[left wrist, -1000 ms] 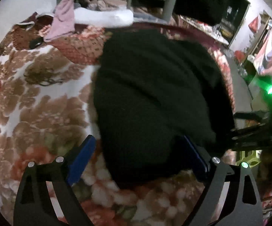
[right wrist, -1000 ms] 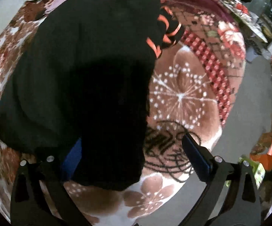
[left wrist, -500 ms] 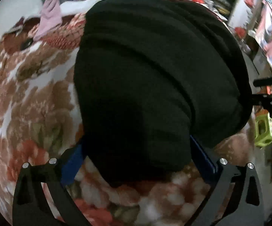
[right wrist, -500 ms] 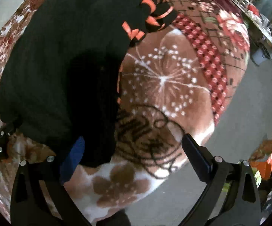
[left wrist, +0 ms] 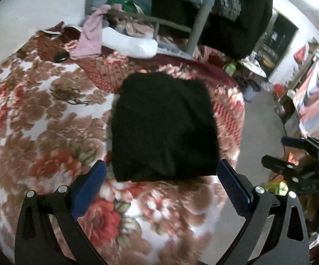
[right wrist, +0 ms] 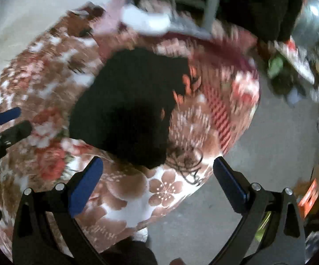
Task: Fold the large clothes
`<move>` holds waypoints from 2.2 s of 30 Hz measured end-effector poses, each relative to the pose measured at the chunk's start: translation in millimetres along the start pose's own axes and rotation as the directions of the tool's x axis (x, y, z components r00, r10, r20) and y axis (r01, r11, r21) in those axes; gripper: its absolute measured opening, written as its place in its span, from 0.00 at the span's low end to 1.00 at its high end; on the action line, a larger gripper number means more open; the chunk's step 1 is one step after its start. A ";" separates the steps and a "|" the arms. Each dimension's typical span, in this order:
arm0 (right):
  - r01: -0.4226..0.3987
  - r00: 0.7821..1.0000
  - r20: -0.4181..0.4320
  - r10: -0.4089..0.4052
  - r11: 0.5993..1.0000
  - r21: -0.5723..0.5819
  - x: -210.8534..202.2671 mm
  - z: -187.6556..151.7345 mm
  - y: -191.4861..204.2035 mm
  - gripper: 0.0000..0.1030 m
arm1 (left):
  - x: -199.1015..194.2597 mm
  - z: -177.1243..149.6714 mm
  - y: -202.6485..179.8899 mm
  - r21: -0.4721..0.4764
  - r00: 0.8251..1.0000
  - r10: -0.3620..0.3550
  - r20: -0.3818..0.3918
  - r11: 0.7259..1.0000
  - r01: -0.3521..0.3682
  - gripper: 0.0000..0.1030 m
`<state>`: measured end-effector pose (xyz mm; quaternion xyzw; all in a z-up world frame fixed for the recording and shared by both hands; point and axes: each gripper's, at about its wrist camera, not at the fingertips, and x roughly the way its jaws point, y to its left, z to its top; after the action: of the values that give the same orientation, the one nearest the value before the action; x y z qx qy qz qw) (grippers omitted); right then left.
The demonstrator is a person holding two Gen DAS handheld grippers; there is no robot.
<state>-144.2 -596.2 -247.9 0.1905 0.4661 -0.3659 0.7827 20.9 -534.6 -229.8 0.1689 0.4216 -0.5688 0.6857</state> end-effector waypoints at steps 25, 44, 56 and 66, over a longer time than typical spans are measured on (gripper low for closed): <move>-0.137 0.975 0.153 0.164 0.975 -0.173 -217.1 28.8 -8.1 0.95 | -153.9 26.1 -103.6 0.064 0.990 0.144 0.005 0.987 -0.144 0.95; -0.108 0.979 0.169 0.115 0.993 -0.050 -211.0 47.2 -27.4 0.95 | -163.5 41.5 -100.6 0.044 0.993 0.110 0.034 0.993 -0.112 0.95; -0.110 0.983 0.143 0.113 0.994 -0.026 -200.3 52.8 -36.1 0.95 | -158.4 46.6 -102.6 0.058 0.996 0.087 0.037 0.994 -0.089 0.95; -0.111 0.984 0.140 0.114 0.993 -0.033 -199.5 56.5 -35.8 0.95 | -149.0 50.2 -98.5 0.055 0.997 0.073 0.016 0.996 -0.073 0.95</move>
<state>-197.1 -577.1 -45.1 0.1803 0.4025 -0.3278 0.8355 -50.3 -504.5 -61.1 0.1994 0.3945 -0.5560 0.7039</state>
